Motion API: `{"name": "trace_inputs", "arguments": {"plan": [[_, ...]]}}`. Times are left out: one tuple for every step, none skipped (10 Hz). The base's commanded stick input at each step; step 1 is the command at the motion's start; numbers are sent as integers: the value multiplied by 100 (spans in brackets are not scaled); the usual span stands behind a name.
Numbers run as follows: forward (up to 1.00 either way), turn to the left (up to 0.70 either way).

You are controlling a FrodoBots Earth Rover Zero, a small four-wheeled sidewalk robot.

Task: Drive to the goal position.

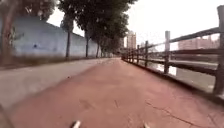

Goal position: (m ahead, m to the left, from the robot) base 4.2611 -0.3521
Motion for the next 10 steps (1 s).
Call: {"name": "trace_inputs", "arguments": {"plan": [[70,0],[70,0],[70,0],[70,0],[70,0],[70,0],[70,0],[70,0],[70,0],[70,0]]}}
